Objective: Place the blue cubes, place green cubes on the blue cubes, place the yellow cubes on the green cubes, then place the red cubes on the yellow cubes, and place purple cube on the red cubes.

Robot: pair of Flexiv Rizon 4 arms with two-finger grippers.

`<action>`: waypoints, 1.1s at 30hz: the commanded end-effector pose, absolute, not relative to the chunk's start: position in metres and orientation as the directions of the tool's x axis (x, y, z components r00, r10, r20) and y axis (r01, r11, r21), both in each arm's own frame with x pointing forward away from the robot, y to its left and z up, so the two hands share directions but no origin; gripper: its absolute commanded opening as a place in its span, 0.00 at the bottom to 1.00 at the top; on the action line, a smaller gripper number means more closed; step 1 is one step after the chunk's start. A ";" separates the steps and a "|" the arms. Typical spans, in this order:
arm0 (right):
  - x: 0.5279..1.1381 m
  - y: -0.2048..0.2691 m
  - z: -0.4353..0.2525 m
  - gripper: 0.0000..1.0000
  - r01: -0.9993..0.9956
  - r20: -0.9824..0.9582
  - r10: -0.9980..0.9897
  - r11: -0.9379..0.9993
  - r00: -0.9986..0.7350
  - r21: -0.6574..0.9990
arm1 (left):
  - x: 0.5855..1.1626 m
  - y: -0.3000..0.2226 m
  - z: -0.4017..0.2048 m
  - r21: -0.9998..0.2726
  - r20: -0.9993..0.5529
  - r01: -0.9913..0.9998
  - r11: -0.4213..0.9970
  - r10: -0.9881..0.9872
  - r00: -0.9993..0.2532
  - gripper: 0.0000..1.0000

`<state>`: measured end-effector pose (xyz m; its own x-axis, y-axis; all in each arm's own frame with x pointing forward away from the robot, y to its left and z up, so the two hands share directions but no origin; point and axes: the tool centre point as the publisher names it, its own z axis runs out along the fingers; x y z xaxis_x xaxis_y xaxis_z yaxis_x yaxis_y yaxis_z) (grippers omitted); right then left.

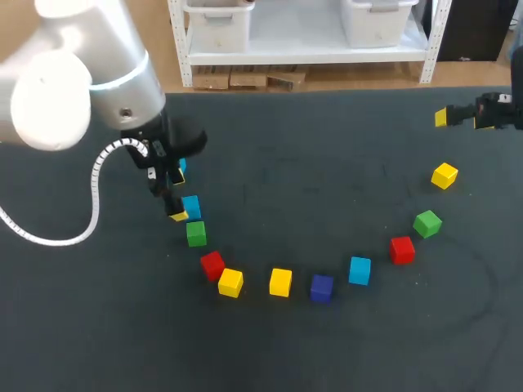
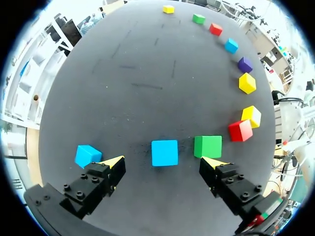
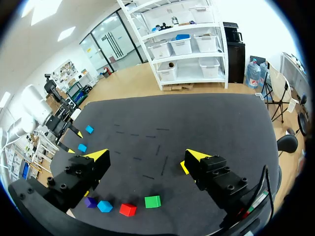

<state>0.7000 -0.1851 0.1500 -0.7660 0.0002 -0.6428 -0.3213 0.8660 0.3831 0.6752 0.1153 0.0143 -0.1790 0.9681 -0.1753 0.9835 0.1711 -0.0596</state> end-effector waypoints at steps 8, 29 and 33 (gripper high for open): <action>0.700 -0.185 0.150 1.00 -0.321 -0.643 0.000 0.866 -0.766 0.383 | 0.683 0.116 0.003 -0.078 -0.151 0.982 0.171 0.972 -0.182 1.00; 0.700 -0.185 0.150 1.00 -0.321 -0.643 0.000 0.866 -0.766 0.383 | 0.684 0.110 0.000 -0.083 -0.158 0.983 0.166 0.971 -0.177 0.87; 0.700 -0.185 0.150 1.00 -0.321 -0.643 0.000 0.866 -0.766 0.383 | 0.684 0.110 -0.001 -0.083 -0.159 0.982 0.169 0.971 -0.181 0.71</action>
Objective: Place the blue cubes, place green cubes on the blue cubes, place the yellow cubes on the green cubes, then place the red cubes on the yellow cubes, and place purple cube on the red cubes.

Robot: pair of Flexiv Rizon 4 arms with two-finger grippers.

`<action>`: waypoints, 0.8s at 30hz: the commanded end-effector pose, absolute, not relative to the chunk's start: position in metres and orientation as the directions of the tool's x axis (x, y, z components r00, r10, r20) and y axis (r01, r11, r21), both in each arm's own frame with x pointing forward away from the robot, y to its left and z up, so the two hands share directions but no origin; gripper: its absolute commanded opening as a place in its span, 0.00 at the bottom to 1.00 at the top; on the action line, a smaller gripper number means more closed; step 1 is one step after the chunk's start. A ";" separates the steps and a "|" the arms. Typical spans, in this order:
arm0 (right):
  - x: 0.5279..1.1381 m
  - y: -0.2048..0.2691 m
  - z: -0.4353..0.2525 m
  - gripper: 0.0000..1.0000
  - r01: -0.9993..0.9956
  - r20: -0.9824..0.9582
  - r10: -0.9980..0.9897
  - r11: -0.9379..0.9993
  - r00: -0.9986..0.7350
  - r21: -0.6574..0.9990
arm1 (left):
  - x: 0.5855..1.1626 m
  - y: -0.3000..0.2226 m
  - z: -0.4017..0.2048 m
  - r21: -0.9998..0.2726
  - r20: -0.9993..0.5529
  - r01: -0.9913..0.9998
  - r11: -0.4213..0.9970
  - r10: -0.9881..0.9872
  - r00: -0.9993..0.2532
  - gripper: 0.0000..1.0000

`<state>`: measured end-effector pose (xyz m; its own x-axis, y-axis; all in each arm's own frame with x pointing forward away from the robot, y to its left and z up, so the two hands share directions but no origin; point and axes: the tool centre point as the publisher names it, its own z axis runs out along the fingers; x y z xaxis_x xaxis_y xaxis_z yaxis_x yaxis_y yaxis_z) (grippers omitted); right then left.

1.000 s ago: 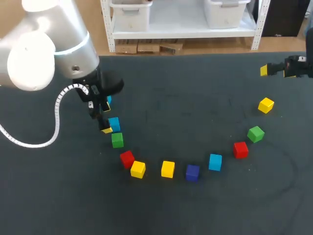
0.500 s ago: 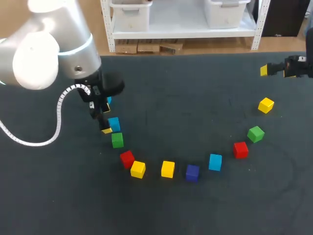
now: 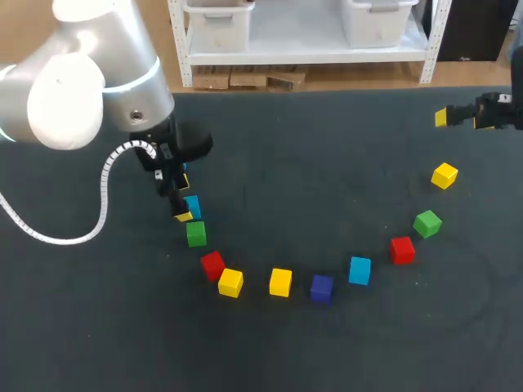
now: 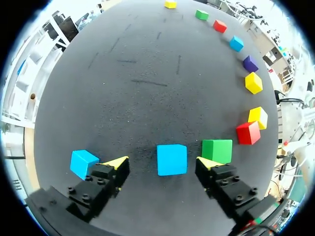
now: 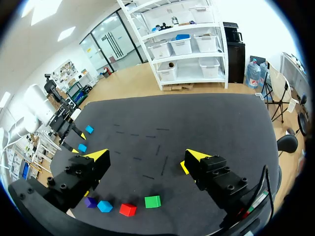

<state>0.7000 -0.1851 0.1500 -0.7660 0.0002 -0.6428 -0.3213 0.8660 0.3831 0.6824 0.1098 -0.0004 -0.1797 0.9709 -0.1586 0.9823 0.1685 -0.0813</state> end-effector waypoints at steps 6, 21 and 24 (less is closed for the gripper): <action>0.700 -0.185 0.150 1.00 -0.321 -0.643 0.000 0.866 -0.766 0.383 | 0.684 0.108 -0.002 -0.085 -0.159 0.982 0.169 0.971 -0.181 0.23; 0.700 -0.185 0.150 1.00 -0.321 -0.643 0.000 0.866 -0.766 0.383 | 0.687 0.099 0.014 -0.059 -0.189 0.987 0.148 0.970 -0.156 0.00; 0.700 -0.185 0.150 1.00 -0.321 -0.643 0.000 0.866 -0.766 0.383 | 0.689 0.094 0.020 -0.051 -0.189 0.989 0.141 0.971 -0.148 0.00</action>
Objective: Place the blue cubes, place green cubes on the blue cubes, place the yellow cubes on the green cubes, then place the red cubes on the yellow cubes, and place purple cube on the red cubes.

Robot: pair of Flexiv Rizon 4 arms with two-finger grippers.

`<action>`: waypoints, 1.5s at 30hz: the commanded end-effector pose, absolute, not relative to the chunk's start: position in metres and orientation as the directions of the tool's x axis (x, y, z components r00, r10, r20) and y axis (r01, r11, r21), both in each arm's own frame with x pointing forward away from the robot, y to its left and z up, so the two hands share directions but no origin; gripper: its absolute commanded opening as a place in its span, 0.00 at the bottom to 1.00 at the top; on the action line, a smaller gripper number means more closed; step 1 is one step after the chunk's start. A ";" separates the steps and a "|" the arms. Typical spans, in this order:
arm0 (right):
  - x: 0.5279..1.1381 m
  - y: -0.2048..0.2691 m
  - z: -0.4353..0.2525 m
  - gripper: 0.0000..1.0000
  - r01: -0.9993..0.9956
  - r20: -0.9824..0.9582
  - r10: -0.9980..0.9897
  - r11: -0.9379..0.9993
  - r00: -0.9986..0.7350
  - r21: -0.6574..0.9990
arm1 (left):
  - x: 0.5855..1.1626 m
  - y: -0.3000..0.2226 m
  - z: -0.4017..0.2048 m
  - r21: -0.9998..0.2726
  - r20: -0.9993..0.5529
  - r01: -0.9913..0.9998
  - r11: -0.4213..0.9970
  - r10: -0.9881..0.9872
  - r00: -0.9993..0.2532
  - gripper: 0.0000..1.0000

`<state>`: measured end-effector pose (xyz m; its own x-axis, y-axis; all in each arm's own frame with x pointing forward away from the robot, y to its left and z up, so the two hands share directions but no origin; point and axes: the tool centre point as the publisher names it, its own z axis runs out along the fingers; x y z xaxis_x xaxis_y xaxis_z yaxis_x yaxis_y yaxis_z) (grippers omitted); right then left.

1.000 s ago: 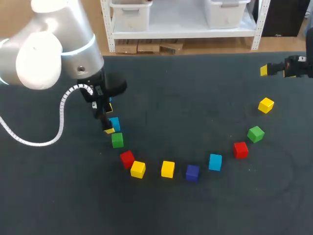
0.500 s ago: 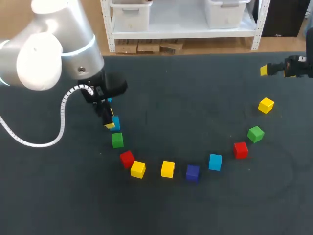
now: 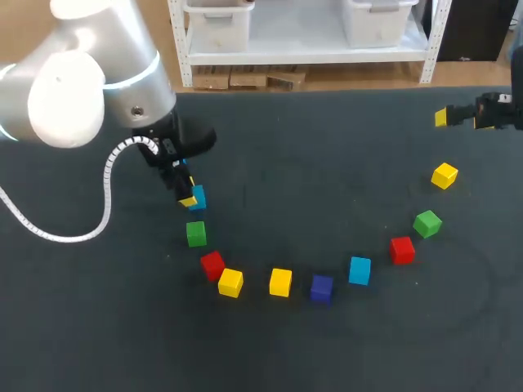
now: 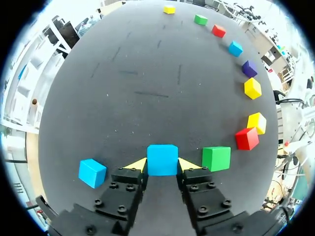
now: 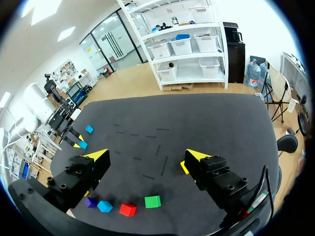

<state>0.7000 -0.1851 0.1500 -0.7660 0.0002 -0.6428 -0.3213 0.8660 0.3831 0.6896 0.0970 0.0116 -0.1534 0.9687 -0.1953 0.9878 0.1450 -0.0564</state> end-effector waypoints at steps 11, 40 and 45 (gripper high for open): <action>0.700 -0.185 0.150 1.00 -0.321 -0.643 0.000 0.866 -0.766 0.383 | 0.693 0.070 0.036 -0.037 -0.184 0.995 0.092 0.978 -0.097 0.00; 0.700 -0.185 0.150 1.00 -0.321 -0.643 0.000 0.866 -0.766 0.383 | 0.686 0.009 0.036 0.018 -0.139 0.998 -0.055 0.989 0.057 0.00; 0.700 -0.185 0.150 1.00 -0.321 -0.643 0.000 0.866 -0.766 0.383 | 0.685 0.002 0.034 0.020 -0.152 0.999 -0.034 0.988 0.037 0.00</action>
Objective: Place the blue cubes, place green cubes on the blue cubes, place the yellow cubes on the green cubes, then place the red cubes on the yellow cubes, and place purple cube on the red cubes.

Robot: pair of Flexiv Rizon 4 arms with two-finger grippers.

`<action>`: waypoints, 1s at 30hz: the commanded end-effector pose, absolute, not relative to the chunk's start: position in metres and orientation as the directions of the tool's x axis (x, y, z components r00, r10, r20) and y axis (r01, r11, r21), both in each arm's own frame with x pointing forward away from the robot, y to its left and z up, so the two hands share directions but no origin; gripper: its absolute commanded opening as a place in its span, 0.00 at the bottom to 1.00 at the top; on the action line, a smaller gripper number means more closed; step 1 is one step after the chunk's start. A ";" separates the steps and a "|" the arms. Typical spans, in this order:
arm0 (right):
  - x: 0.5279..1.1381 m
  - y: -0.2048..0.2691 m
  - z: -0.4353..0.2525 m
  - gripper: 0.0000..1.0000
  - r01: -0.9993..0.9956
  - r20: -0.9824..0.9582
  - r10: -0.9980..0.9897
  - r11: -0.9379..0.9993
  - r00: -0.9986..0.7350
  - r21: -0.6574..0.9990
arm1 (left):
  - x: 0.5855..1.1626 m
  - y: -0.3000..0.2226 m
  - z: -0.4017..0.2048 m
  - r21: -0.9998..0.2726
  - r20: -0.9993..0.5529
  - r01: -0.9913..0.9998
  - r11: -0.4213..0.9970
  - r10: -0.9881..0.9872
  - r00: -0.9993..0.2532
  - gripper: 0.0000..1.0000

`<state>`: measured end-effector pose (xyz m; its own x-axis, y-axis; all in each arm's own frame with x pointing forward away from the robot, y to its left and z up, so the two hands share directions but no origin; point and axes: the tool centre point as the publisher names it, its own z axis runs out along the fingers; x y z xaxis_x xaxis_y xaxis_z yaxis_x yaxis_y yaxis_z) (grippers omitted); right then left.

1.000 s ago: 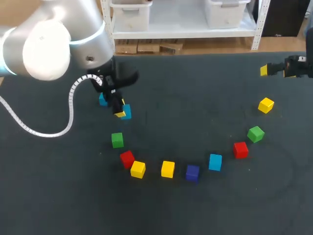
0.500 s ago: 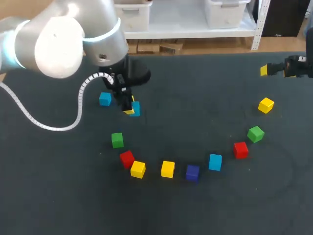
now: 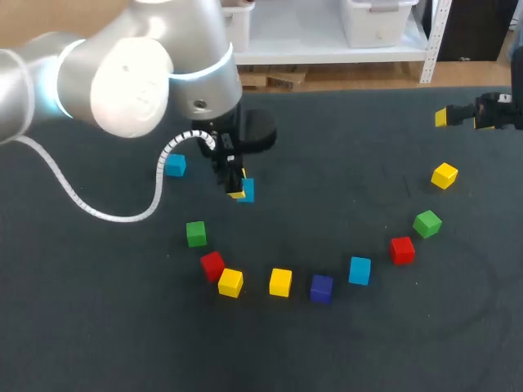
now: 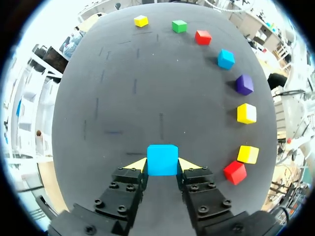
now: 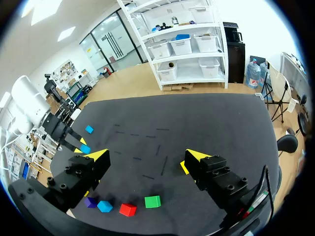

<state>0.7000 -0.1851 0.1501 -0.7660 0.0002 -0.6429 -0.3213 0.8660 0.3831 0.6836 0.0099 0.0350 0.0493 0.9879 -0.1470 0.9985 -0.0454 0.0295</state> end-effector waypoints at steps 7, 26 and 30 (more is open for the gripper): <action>0.700 -0.185 0.150 1.00 -0.321 -0.643 0.000 0.866 -0.766 0.383 | 0.691 -0.006 0.033 0.012 -0.174 1.000 -0.012 0.985 0.014 0.00; 0.700 -0.185 0.150 1.00 -0.321 -0.643 0.000 0.866 -0.766 0.383 | 0.695 -0.032 0.020 0.009 -0.144 0.999 -0.043 0.989 0.044 0.00; 0.700 -0.185 0.150 1.00 -0.321 -0.643 0.000 0.866 -0.766 0.383 | 0.693 -0.032 0.016 -0.012 -0.143 0.999 -0.036 0.989 0.034 0.00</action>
<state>0.7000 -0.1851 0.1500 -0.7660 0.0002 -0.6428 -0.3213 0.8660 0.3831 0.6874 -0.0290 0.0173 0.0356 0.9886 -0.1462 0.9994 -0.0358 0.0014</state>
